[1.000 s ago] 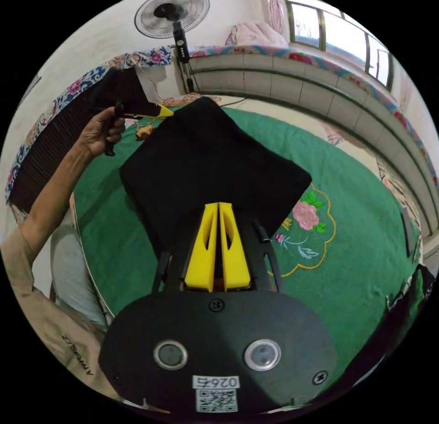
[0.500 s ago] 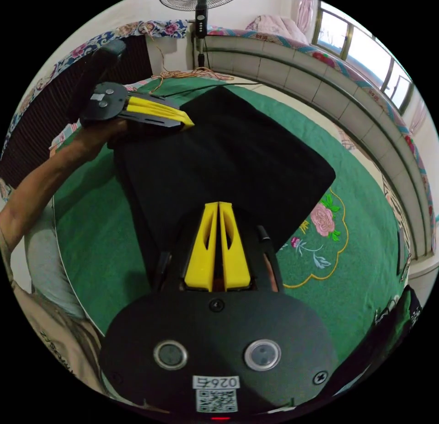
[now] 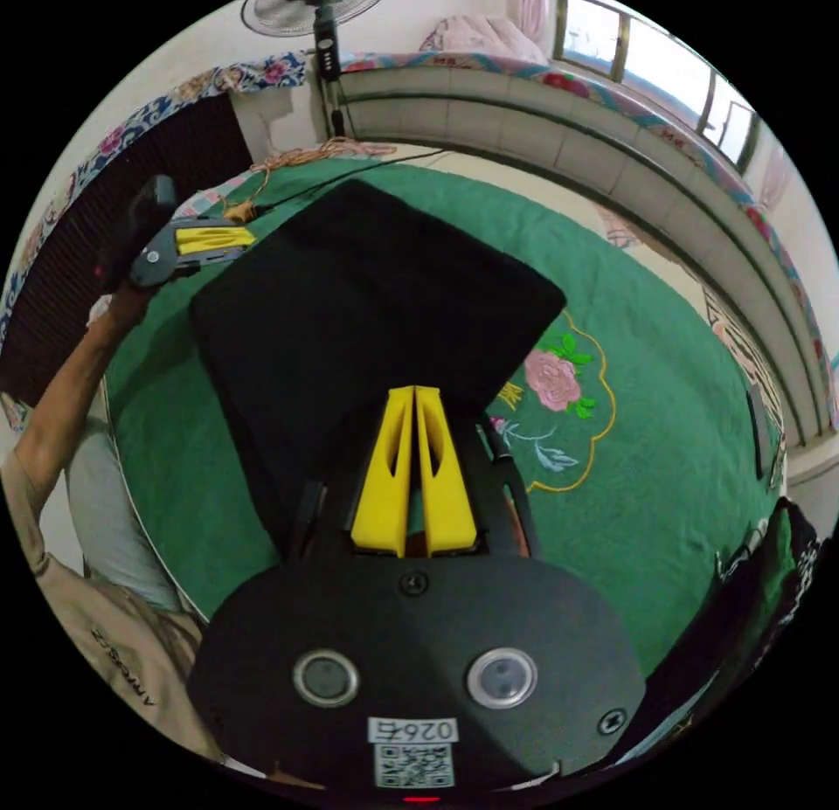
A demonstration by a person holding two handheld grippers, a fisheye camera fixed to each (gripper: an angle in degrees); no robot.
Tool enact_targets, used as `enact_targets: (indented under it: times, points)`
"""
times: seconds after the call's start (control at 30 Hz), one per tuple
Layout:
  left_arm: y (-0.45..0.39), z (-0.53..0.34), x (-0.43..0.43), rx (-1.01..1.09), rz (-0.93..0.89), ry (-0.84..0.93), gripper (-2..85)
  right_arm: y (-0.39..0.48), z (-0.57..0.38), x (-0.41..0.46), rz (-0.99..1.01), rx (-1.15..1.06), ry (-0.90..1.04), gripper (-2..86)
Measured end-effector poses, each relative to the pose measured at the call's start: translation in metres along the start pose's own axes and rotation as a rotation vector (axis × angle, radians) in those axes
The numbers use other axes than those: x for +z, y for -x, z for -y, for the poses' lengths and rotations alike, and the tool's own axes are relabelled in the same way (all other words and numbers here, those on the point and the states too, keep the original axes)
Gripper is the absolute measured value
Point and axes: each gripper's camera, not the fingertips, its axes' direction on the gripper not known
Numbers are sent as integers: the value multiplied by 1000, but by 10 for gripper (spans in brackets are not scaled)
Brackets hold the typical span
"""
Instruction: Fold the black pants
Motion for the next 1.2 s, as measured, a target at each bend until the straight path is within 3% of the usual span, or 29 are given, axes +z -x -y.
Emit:
enact_targets:
  times: [0.07, 0.13, 0.2, 0.23, 0.33, 0.43, 0.5, 0.63, 0.77, 0.9, 1.0, 1.07, 1.2]
  points:
    - [33, -11, -25, -166, -119, -174, -5, -36, -13, -22, 48, 98, -97, -11]
    - [78, -32, -34, -375, -458, -380, 3, -68, -25, -34, 160, 198, -165, -8]
    - [98, -40, -15, -406, -735, -446, 35, -100, -38, -39, 273, 289, -203, -4]
    - [103, -43, 5, -419, -862, -447, 50, -120, -46, -39, 336, 344, -218, 0]
    - [108, -54, 57, -502, -985, -354, 64, -160, -63, -31, 438, 460, -215, 32]
    - [120, -68, 91, -611, -1153, -387, 87, -188, -73, -21, 524, 511, -162, 72]
    - [125, -71, 101, -619, -1187, -381, 114, -200, -78, -16, 564, 516, -133, 84]
    - [136, -76, 96, -626, -954, -353, 169, -222, -90, -10, 641, 560, -130, 91]
    - [118, -63, 121, -563, -1162, -327, 172, -228, -97, -10, 684, 584, -184, 93]
    - [100, -53, 127, -594, -1135, -291, 124, -218, -100, -16, 598, 594, -213, 18]
    - [94, -51, 127, -601, -1216, -259, 98, -217, -103, -28, 594, 583, -162, -5]
    - [87, -46, 124, -524, -1311, -216, 91, -224, -107, -55, 624, 500, -127, -8]
    - [44, -13, 99, -60, -1518, 0, 85, -227, -128, -103, 552, 303, -35, 0]
